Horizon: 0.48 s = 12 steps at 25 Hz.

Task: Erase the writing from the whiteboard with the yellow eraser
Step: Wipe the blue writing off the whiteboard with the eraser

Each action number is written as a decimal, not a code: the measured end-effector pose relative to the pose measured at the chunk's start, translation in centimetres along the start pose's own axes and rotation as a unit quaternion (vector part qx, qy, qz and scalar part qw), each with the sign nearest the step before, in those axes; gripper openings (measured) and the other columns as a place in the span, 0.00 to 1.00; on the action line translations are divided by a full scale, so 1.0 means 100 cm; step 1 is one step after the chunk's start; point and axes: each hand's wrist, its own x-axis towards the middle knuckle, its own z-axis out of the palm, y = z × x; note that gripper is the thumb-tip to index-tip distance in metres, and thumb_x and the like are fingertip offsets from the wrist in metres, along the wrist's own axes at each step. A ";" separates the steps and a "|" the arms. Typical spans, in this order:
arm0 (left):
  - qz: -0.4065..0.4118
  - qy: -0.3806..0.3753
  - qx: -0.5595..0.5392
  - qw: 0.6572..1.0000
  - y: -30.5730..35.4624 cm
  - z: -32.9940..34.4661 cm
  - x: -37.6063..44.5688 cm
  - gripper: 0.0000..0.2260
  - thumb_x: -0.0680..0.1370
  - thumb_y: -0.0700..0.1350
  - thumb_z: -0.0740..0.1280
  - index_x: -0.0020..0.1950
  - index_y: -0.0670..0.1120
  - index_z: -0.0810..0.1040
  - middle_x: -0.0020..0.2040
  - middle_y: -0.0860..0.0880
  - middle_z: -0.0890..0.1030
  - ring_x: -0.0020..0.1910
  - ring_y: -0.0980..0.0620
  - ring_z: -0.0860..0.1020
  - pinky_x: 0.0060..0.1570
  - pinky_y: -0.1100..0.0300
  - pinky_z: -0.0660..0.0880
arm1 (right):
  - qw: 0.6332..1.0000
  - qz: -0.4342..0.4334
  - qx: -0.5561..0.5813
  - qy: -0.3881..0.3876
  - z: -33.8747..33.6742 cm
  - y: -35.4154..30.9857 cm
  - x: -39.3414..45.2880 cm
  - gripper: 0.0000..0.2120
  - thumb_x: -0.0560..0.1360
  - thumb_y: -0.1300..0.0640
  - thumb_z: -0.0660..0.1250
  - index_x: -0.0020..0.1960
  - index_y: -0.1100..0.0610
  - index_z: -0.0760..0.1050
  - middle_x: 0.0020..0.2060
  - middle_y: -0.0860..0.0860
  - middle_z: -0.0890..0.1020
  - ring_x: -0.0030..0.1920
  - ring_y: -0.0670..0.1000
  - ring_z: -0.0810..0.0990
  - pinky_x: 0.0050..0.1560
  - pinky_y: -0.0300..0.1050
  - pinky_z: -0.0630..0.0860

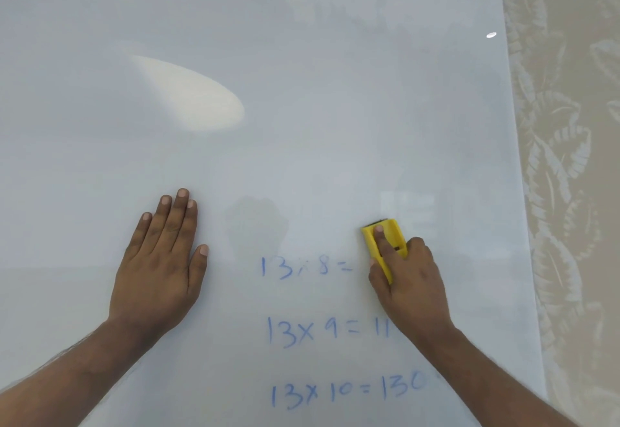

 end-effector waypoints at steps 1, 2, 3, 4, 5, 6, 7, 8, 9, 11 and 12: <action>0.000 -0.001 0.000 1.000 0.000 0.000 -0.002 0.29 0.83 0.52 0.49 0.82 0.40 0.53 0.83 0.44 0.54 0.83 0.46 0.52 0.81 0.48 0.49 | 1.000 0.023 0.002 0.005 -0.001 0.008 -0.001 0.24 0.76 0.48 0.60 0.72 0.51 0.67 0.41 0.53 0.65 0.38 0.55 0.68 0.33 0.46 0.72; 0.000 -0.002 0.000 1.000 0.000 0.001 -0.003 0.29 0.83 0.51 0.49 0.82 0.40 0.53 0.83 0.45 0.54 0.83 0.46 0.52 0.81 0.48 0.49 | 0.998 0.054 0.013 0.012 -0.002 0.013 0.001 0.25 0.76 0.50 0.63 0.72 0.50 0.67 0.41 0.52 0.64 0.38 0.55 0.68 0.34 0.47 0.73; -0.001 -0.001 0.000 1.000 0.000 0.001 -0.004 0.29 0.83 0.51 0.49 0.82 0.40 0.53 0.83 0.45 0.54 0.83 0.46 0.52 0.81 0.48 0.49 | 0.996 0.084 0.028 0.020 -0.002 0.014 0.005 0.25 0.76 0.51 0.65 0.72 0.49 0.66 0.42 0.52 0.64 0.39 0.55 0.68 0.35 0.48 0.74; -0.003 -0.001 0.002 1.000 0.000 0.002 -0.004 0.29 0.83 0.51 0.50 0.82 0.40 0.53 0.83 0.45 0.54 0.83 0.46 0.51 0.81 0.48 0.49 | 0.993 0.107 0.043 0.027 -0.001 0.012 0.010 0.25 0.76 0.52 0.65 0.72 0.49 0.66 0.42 0.52 0.63 0.40 0.55 0.68 0.37 0.49 0.75; -0.004 -0.002 0.002 1.000 0.000 0.002 -0.005 0.29 0.83 0.51 0.50 0.82 0.40 0.52 0.84 0.45 0.53 0.83 0.46 0.51 0.81 0.48 0.48 | 0.991 0.120 0.053 0.034 0.001 0.006 0.015 0.24 0.76 0.52 0.64 0.72 0.49 0.66 0.43 0.52 0.64 0.41 0.56 0.69 0.38 0.51 0.75; -0.005 -0.002 0.001 1.000 0.001 0.002 -0.006 0.29 0.83 0.51 0.50 0.82 0.40 0.52 0.84 0.45 0.53 0.83 0.46 0.51 0.81 0.48 0.48 | 0.990 0.122 0.058 0.041 0.002 -0.003 0.018 0.24 0.77 0.51 0.62 0.72 0.49 0.66 0.43 0.52 0.64 0.42 0.56 0.69 0.40 0.51 0.75; -0.007 -0.002 0.002 1.000 0.002 0.002 -0.006 0.29 0.83 0.51 0.50 0.82 0.40 0.52 0.84 0.45 0.53 0.83 0.46 0.51 0.81 0.48 0.48 | 0.991 0.113 0.058 0.044 0.004 -0.013 0.022 0.24 0.77 0.50 0.61 0.72 0.50 0.66 0.43 0.53 0.65 0.42 0.57 0.69 0.40 0.51 0.75; -0.009 -0.003 0.003 1.000 0.002 0.002 -0.007 0.29 0.83 0.51 0.50 0.82 0.40 0.52 0.84 0.45 0.53 0.83 0.46 0.51 0.81 0.48 0.49 | 0.993 0.097 0.056 0.043 0.006 -0.024 0.022 0.24 0.76 0.49 0.60 0.72 0.50 0.67 0.43 0.54 0.66 0.42 0.58 0.70 0.40 0.51 0.74; -0.010 -0.004 0.004 1.000 0.003 0.003 -0.008 0.29 0.83 0.51 0.50 0.82 0.41 0.51 0.84 0.45 0.52 0.83 0.46 0.50 0.81 0.48 0.49 | 0.995 0.079 0.053 0.038 0.008 -0.035 0.021 0.25 0.75 0.48 0.59 0.71 0.51 0.67 0.43 0.56 0.67 0.43 0.59 0.70 0.40 0.50 0.74; -0.011 -0.006 0.000 1.000 0.003 0.002 -0.009 0.29 0.84 0.51 0.49 0.82 0.41 0.51 0.84 0.45 0.52 0.83 0.47 0.50 0.81 0.48 0.48 | 0.998 0.038 0.050 0.016 0.011 -0.056 0.009 0.26 0.74 0.48 0.58 0.71 0.53 0.69 0.42 0.57 0.69 0.41 0.59 0.70 0.38 0.49 0.73; -0.011 -0.008 -0.001 1.000 0.003 0.003 -0.010 0.29 0.84 0.51 0.49 0.83 0.41 0.51 0.84 0.45 0.52 0.83 0.47 0.50 0.81 0.48 0.48 | 0.999 0.015 0.048 0.001 0.013 -0.063 0.000 0.25 0.75 0.48 0.58 0.71 0.53 0.69 0.41 0.56 0.69 0.40 0.58 0.70 0.36 0.48 0.72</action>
